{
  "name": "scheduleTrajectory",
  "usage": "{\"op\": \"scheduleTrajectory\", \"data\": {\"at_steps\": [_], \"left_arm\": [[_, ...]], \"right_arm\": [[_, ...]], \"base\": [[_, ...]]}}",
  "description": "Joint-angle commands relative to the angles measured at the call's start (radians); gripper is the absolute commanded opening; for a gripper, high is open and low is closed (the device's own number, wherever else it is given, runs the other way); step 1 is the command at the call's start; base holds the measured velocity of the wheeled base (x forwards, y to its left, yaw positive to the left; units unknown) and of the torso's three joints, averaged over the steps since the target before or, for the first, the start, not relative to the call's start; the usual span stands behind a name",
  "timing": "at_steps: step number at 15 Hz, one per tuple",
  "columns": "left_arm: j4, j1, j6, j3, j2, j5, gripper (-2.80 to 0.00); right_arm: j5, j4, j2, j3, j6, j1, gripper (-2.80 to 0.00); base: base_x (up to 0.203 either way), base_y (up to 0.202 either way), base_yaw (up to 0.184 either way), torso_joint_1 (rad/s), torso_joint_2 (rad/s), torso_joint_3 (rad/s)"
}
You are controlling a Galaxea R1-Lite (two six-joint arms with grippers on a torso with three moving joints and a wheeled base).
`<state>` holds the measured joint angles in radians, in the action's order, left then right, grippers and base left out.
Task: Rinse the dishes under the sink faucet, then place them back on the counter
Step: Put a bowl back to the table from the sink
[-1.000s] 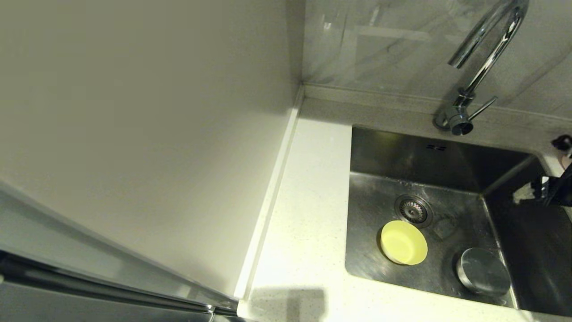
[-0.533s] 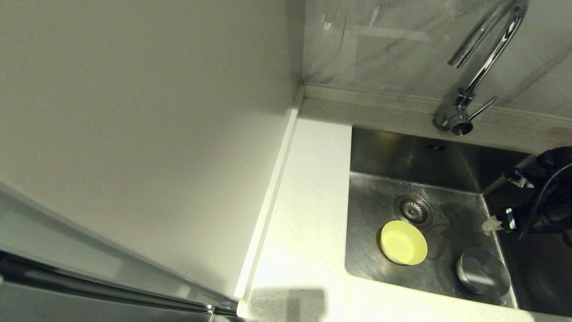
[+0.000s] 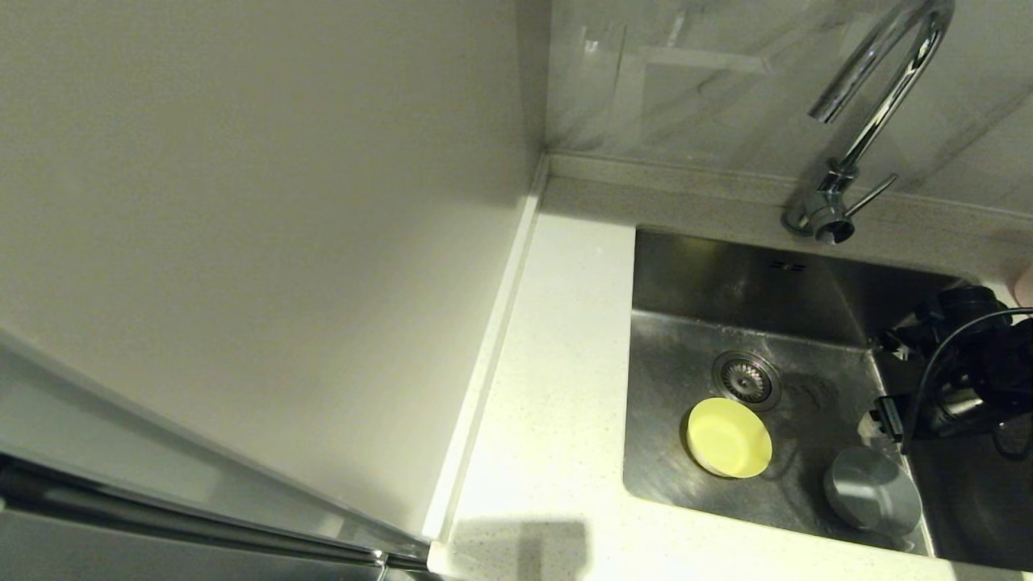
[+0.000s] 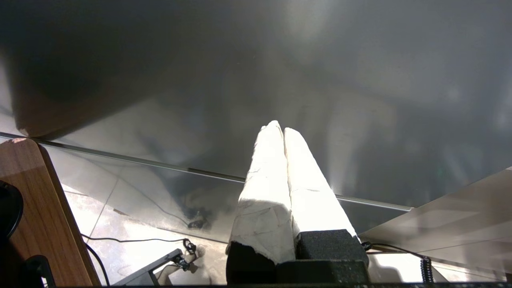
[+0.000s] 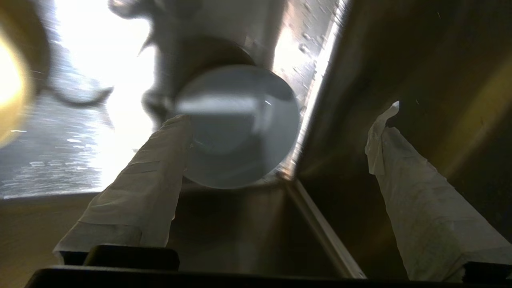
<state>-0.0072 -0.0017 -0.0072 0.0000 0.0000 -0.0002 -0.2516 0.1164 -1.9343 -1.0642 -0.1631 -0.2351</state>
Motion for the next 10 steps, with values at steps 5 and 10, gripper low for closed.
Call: {"op": "scheduleTrajectory", "data": {"at_steps": [5,10], "left_arm": [[0.0,0.0,0.0,0.003,0.0,0.0,-2.8],[0.0,0.0,0.0,0.003,0.0,0.0,-2.8]], "right_arm": [[0.09,0.002,0.014,0.057,-0.002,0.014,0.0],[0.286,-0.001,0.119,0.106,-0.067,0.083,0.0]], "base": [[0.0,0.0,0.0,0.0,0.0,0.0],[0.0,0.0,0.0,0.0,0.0,0.0]]}}
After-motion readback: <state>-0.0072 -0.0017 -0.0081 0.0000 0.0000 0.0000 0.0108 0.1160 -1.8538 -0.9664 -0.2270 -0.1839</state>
